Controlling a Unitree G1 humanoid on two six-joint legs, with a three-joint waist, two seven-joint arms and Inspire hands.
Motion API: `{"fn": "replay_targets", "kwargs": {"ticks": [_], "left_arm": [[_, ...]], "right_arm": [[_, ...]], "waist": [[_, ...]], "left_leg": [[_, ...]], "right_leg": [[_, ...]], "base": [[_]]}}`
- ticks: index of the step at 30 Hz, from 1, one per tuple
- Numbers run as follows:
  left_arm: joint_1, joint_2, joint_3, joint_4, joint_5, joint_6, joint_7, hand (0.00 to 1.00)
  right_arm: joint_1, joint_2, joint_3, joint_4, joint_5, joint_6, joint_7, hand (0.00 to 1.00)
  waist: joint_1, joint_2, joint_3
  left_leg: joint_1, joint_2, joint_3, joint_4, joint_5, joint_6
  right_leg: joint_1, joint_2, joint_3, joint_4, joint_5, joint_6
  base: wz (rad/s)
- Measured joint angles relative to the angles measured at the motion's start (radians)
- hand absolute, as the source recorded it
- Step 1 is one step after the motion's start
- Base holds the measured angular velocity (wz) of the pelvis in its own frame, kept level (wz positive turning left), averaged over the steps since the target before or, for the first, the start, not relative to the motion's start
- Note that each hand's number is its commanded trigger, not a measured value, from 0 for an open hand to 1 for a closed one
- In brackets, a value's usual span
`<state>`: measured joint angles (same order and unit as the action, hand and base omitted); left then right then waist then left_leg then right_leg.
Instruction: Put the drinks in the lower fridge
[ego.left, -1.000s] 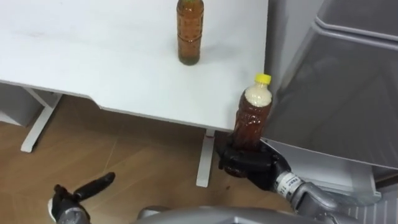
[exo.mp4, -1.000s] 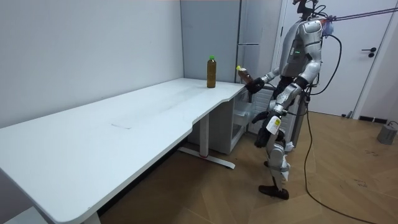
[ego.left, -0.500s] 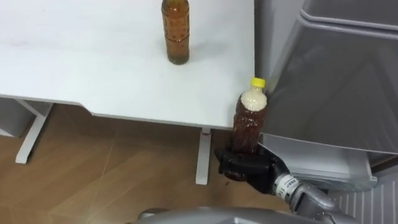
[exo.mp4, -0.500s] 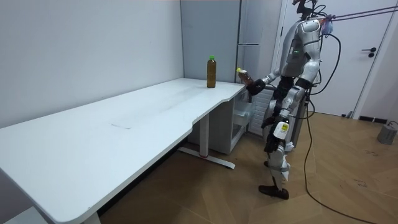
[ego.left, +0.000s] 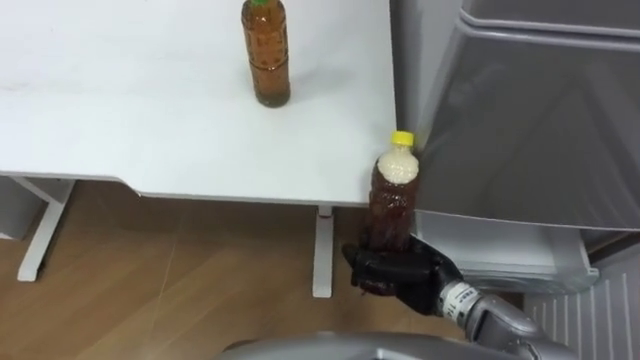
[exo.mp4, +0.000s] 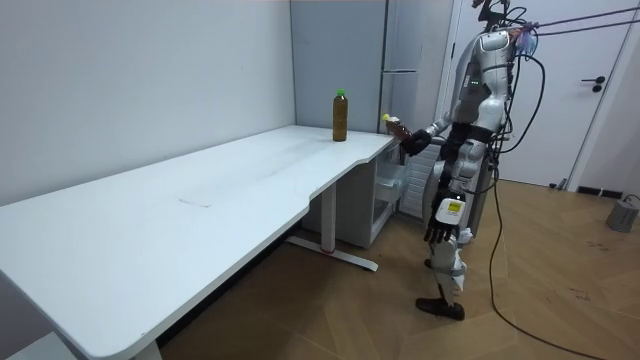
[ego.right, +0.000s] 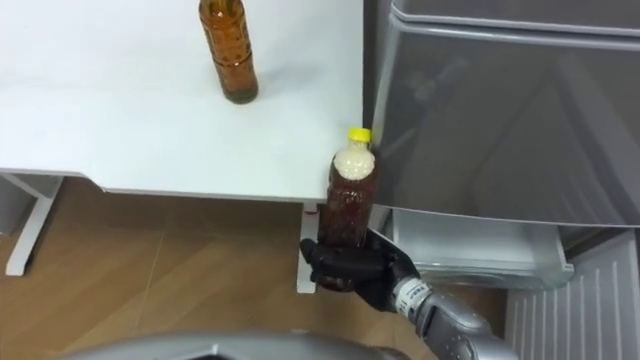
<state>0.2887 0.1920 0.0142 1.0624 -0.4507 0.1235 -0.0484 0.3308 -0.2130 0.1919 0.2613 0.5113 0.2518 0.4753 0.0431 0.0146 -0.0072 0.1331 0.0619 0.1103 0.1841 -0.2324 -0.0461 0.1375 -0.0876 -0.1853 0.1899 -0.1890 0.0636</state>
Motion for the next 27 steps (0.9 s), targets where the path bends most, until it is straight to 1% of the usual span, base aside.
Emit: {"fn": "replay_targets", "kwargs": {"ticks": [2, 5, 6, 9, 11, 15, 16, 20, 22, 23, 24, 25, 27], "left_arm": [[-0.001, 0.000, -0.001, 0.000, 0.006, -0.001, 0.001, 0.00], [-0.010, -0.004, 0.000, 0.009, 0.008, -0.004, 0.001, 0.00], [-0.011, -0.004, 0.000, 0.009, 0.008, -0.004, 0.003, 0.00], [-0.020, -0.005, 0.000, 0.009, 0.008, -0.005, 0.015, 0.00], [-0.029, -0.009, 0.002, 0.017, 0.019, -0.014, 0.020, 0.00], [-0.025, -0.013, 0.003, 0.020, 0.031, -0.023, 0.019, 0.00], [-0.025, -0.015, 0.003, 0.020, 0.031, -0.023, 0.019, 0.00], [-0.016, -0.019, 0.014, 0.020, 0.035, -0.024, 0.019, 0.00], [-0.018, -0.023, 0.022, 0.020, 0.035, -0.031, 0.020, 0.00], [-0.019, -0.024, 0.022, 0.020, 0.035, -0.035, 0.020, 0.00], [-0.018, -0.024, 0.023, 0.020, 0.035, -0.041, 0.021, 0.00], [-0.018, -0.025, 0.023, 0.020, 0.033, -0.043, 0.025, 0.00], [-0.018, -0.025, 0.025, 0.021, 0.031, -0.043, 0.035, 0.00]], "right_arm": [[-0.005, 0.000, 0.000, 0.000, -0.043, 0.000, -0.017, 1.00], [-0.006, -0.003, -0.009, -0.004, -0.122, -0.010, -0.035, 1.00], [0.002, -0.006, -0.008, -0.018, -0.140, -0.010, -0.048, 1.00], [0.006, -0.004, -0.008, -0.053, -0.184, -0.010, -0.082, 1.00], [0.006, -0.003, -0.008, -0.080, -0.237, -0.010, -0.121, 1.00], [0.015, -0.002, -0.010, -0.128, -0.344, -0.015, -0.191, 1.00], [0.023, 0.001, -0.010, -0.131, -0.377, -0.031, -0.219, 1.00], [0.025, 0.001, -0.010, -0.131, -0.489, -0.068, -0.295, 1.00], [0.025, 0.001, -0.010, -0.131, -0.529, -0.092, -0.341, 1.00], [0.025, 0.001, -0.010, -0.131, -0.536, -0.098, -0.351, 1.00], [0.025, 0.002, -0.010, -0.131, -0.553, -0.110, -0.371, 1.00], [0.027, 0.002, -0.010, -0.131, -0.567, -0.123, -0.397, 1.00], [0.035, 0.006, -0.009, -0.131, -0.602, -0.151, -0.447, 1.00]], "waist": [[-0.011, -0.001, 0.0028], [-0.017, -0.001, 0.0059], [-0.026, 0.002, 0.0069], [-0.038, 0.006, 0.0076], [-0.041, 0.010, 0.0056], [-0.043, 0.013, 0.0048], [-0.048, 0.016, 0.0052], [-0.069, 0.023, 0.0065], [-0.071, 0.026, 0.0065], [-0.071, 0.027, 0.0068], [-0.071, 0.027, 0.0088], [-0.070, 0.028, 0.0091], [-0.069, 0.032, 0.0072]], "left_leg": [[0.000, 0.000, 0.003, 0.000, 0.000, 0.000], [0.003, 0.002, 0.020, -0.003, 0.000, 0.000], [0.003, 0.001, 0.023, 0.000, 0.000, 0.000], [0.001, 0.001, 0.029, 0.000, -0.001, 0.002], [0.000, 0.001, 0.030, 0.000, -0.002, 0.003], [0.001, 0.001, 0.041, -0.001, -0.002, 0.004], [0.001, 0.001, 0.041, -0.001, -0.001, 0.004], [0.001, 0.001, 0.042, -0.005, -0.001, 0.005], [0.001, 0.001, 0.043, -0.005, -0.001, 0.005], [0.001, 0.001, 0.043, -0.005, 0.000, 0.006], [0.001, 0.001, 0.045, -0.005, 0.000, 0.006], [0.001, 0.000, 0.048, -0.005, 0.000, 0.006], [0.002, 0.000, 0.051, -0.004, 0.000, 0.006]], "right_leg": [[-0.002, 0.000, 0.004, 0.000, 0.000, 0.000], [-0.012, 0.002, 0.022, 0.008, 0.000, 0.000], [-0.015, 0.001, 0.023, 0.013, 0.000, 0.000], [-0.022, 0.001, 0.033, 0.014, 0.001, 0.001], [-0.024, 0.002, 0.038, 0.015, 0.001, 0.002], [-0.033, 0.002, 0.046, 0.019, 0.002, 0.002], [-0.034, 0.002, 0.046, 0.019, 0.003, 0.002], [-0.036, 0.001, 0.047, 0.021, 0.003, 0.002], [-0.042, 0.000, 0.047, 0.031, 0.003, 0.002], [-0.042, 0.000, 0.048, 0.031, 0.003, 0.002], [-0.043, 0.000, 0.049, 0.031, 0.003, 0.002], [-0.043, 0.000, 0.052, 0.031, 0.003, 0.002], [-0.044, 0.000, 0.054, 0.031, 0.003, 0.003]], "base": [[-0.04], [-0.15], [-0.06], [-0.07], [-0.06], [-0.08], [-0.05], [0.00], [0.00], [0.00], [-0.05], [-0.05], [-0.04]]}}
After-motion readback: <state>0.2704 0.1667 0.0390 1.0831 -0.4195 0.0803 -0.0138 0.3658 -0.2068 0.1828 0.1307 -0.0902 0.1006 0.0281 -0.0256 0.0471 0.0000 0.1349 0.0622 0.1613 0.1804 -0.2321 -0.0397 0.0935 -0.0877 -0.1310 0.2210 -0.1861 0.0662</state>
